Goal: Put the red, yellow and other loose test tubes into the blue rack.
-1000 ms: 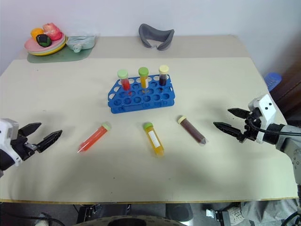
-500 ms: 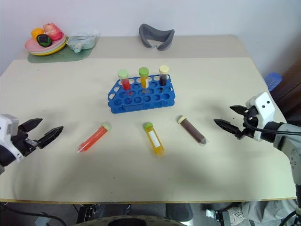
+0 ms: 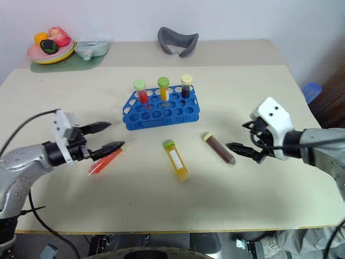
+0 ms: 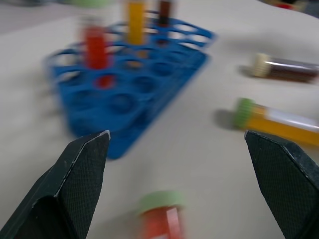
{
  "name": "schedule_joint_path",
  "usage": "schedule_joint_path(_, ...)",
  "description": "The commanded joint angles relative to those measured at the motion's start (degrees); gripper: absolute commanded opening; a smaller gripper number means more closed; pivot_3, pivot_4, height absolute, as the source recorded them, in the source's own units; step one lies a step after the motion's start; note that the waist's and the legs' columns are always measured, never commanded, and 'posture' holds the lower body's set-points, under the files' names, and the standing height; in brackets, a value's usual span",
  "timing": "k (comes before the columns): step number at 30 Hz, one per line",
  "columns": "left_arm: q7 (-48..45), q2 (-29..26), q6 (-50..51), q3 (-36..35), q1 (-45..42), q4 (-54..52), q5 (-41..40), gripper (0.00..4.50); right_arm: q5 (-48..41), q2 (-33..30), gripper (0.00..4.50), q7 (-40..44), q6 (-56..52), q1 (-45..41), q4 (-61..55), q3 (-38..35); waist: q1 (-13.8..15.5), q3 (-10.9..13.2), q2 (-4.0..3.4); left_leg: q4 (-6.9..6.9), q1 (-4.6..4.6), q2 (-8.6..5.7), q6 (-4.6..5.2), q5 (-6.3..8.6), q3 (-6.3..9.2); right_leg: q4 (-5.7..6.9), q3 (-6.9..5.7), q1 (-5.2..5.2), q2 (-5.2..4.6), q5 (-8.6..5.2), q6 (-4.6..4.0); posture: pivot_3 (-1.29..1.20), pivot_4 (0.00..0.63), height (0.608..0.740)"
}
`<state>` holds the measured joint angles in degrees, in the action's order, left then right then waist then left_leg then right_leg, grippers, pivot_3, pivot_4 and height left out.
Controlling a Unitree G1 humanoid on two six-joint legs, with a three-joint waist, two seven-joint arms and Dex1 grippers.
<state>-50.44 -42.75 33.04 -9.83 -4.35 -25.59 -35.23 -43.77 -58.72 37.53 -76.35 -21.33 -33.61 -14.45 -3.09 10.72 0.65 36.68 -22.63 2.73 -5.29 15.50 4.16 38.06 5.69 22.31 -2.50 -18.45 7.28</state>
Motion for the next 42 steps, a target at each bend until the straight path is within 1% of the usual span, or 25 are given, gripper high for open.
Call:
schedule_joint_path(1, -4.42, -1.51, -3.64, 5.15, 0.04, -3.30, 2.49, 4.43, -2.59, 5.03, 4.43, -6.52, -15.26, -8.47, -1.52, 5.57, 0.04, 0.00, 0.00, 0.00, 0.00, 0.00, 0.00, 0.00, 0.00, 0.01, 0.00, 0.00, 0.00, 0.00, 0.00, 0.00, 0.150, 0.740)
schedule_joint_path(5, -5.64, -0.21, -4.44, 8.68, 0.09, -5.22, 1.80, 4.43, -5.02, 8.03, 4.43, -17.34, -16.15, -13.45, 3.83, 13.68, 0.67, 0.00, -0.01, -0.08, -0.23, 0.00, 0.00, 0.00, 0.02, -0.01, -0.01, 0.24, -0.01, -0.01, -0.01, 0.00, 0.150, 0.740)
schedule_joint_path(9, -5.33, 0.62, -4.85, 9.84, 0.61, -5.86, 1.90, 4.43, -8.46, 9.04, 4.43, -26.53, -16.15, -16.14, 10.15, 17.35, 0.72, 0.00, -0.01, 0.25, -0.73, -0.01, 0.08, 0.04, 0.05, 0.01, -0.08, 0.54, -0.05, 0.00, 0.02, 0.00, 0.150, 0.740)
schedule_joint_path(16, -4.45, 1.29, -6.05, 10.34, 2.78, -6.94, 2.59, 4.43, -14.90, 9.48, 4.43, -37.43, -16.15, -18.74, 14.29, 22.33, 0.49, 0.00, -0.01, 0.30, -0.72, -0.01, 0.14, 0.08, 0.08, 0.08, -0.09, 0.57, -0.02, 0.00, 0.02, 0.00, 0.150, 0.740)
schedule_joint_path(22, -3.89, 1.19, -7.64, 10.76, 5.05, -7.29, 3.90, 4.43, -22.40, 8.90, 4.43, -42.83, -16.15, -21.57, 17.14, 26.47, 0.54, 0.00, -0.02, 0.32, -0.73, -0.01, 0.17, 0.09, 0.08, 0.07, -0.09, 0.57, -0.02, 0.00, 0.02, 0.00, 0.150, 0.740)
schedule_joint_path(25, -3.75, 1.29, -7.86, 10.96, 5.23, -7.50, 4.14, 4.43, -27.04, 8.52, 4.43, -45.48, -16.15, -22.45, 19.46, 27.77, 0.56, 0.00, -0.02, 0.33, -0.73, -0.01, 0.17, 0.09, 0.08, 0.07, -0.09, 0.55, -0.03, 0.00, 0.02, 0.00, 0.150, 0.740)
schedule_joint_path(29, -3.19, 1.69, -7.75, 10.74, 5.10, -7.57, 3.93, 4.43, -30.68, 7.72, 4.43, -49.04, -16.15, -22.64, 20.72, 29.59, 0.55, 0.00, -0.02, 0.33, -0.74, -0.01, 0.19, 0.10, 0.09, 0.06, -0.09, 0.56, -0.03, 0.00, 0.02, 0.00, 0.150, 0.740)
schedule_joint_path(34, -2.66, 1.90, -7.85, 10.81, 5.33, -7.72, 3.88, 4.43, -31.25, 8.29, 4.43, -52.87, -16.15, -22.28, 22.19, 31.01, 0.55, -0.01, -0.01, 0.34, -0.74, -0.01, 0.19, 0.11, 0.09, 0.06, -0.09, 0.56, -0.03, 0.00, 0.02, 0.00, 0.150, 0.740)
schedule_joint_path(38, -2.25, 1.97, -7.87, 10.66, 5.56, -7.89, 3.75, 4.43, -31.31, 8.92, 4.43, -54.17, -16.15, -22.38, 23.09, 31.59, 0.56, -0.02, 0.01, 0.36, -0.73, -0.01, 0.19, 0.11, 0.09, 0.06, -0.09, 0.53, -0.03, 0.00, 0.02, 0.00, 0.150, 0.740)
schedule_joint_path(41, -2.08, 1.98, -7.96, 10.74, 5.45, -7.78, 3.84, 4.50, -31.30, 8.98, 3.61, -54.41, -16.15, -22.64, 23.19, 32.08, 0.55, -0.03, 0.01, 0.38, -0.72, -0.01, 0.19, 0.11, 0.09, 0.06, -0.09, 0.51, -0.02, 0.00, 0.02, 0.00, 0.150, 0.740)
schedule_joint_path(42, -2.06, 1.97, -8.04, 10.70, 5.48, -7.75, 3.87, 4.50, -31.30, 9.00, 3.17, -54.47, -16.15, -22.76, 23.11, 32.23, 0.55, -0.03, 0.01, 0.38, -0.72, -0.01, 0.19, 0.11, 0.09, 0.06, -0.09, 0.51, -0.02, 0.00, 0.02, 0.00, 0.150, 0.740)
